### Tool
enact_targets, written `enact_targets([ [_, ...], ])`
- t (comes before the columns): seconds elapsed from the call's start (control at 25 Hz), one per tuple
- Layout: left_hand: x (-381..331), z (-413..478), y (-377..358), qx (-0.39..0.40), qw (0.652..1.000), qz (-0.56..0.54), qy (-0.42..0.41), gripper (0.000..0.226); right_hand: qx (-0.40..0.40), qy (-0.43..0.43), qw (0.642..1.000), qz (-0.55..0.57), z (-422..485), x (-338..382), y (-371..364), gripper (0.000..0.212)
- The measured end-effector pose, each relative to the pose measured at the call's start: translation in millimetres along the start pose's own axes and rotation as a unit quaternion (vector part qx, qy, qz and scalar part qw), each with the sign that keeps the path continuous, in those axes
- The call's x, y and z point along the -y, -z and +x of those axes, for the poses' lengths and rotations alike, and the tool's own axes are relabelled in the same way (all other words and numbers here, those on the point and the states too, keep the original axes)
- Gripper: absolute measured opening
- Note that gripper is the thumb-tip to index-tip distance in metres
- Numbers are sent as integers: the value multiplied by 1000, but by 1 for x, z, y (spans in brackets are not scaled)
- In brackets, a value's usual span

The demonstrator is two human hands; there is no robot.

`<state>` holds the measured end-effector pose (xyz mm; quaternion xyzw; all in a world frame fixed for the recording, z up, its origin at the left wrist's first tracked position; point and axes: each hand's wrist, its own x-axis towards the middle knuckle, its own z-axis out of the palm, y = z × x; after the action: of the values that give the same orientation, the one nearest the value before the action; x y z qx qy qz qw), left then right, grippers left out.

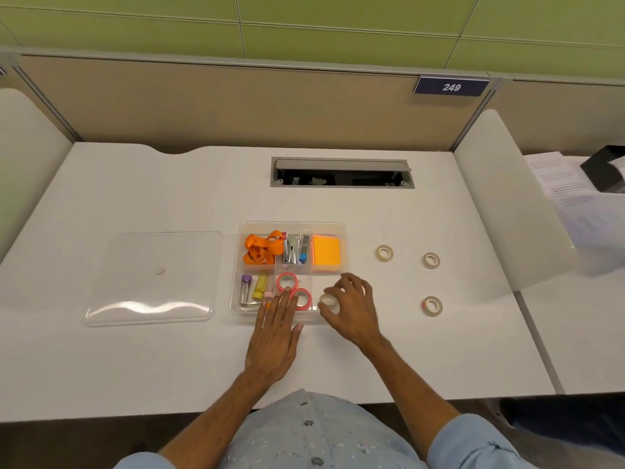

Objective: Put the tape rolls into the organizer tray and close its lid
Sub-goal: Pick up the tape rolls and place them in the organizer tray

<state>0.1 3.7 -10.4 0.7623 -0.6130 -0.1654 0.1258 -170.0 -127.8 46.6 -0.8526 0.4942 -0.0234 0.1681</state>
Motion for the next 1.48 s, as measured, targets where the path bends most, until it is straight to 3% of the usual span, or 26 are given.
enact_targets([
  [0.12, 0, 1, 0, 2, 1000, 8, 2, 67, -11, 1, 1000, -6, -3, -1, -5, 47],
  [0.28, 0, 1, -1, -7, 1000, 7, -1, 66, -157, -40, 983, 80, -11, -22, 2, 28],
  [0.4, -1, 0, -3, -21, 1000, 5, -5, 65, -221, -138, 957, 125, -14, -50, 11, 25],
  [0.6, -2, 1, -3, -22, 1000, 10, -6, 65, -167, -315, 930, 95, -31, -104, 19, 46],
  [0.76, -2, 1, -4, -17, 1000, 11, -1, 64, -93, -361, 923, 94, -42, -125, 16, 57],
  [0.92, -3, 2, -3, -13, 1000, 14, -1, 64, -105, -342, 929, 92, -42, -122, 12, 42],
  [1.04, -3, 1, -2, -15, 1000, 9, -4, 64, -116, -323, 929, 134, -40, -109, 9, 46],
  [1.32, -2, 0, -1, -18, 1000, 3, -7, 64, -157, -118, 962, 190, -16, -57, 13, 40],
  [1.48, -1, 0, -1, -12, 1000, 6, -6, 63, -96, -41, 986, 128, -7, -31, 9, 40],
])
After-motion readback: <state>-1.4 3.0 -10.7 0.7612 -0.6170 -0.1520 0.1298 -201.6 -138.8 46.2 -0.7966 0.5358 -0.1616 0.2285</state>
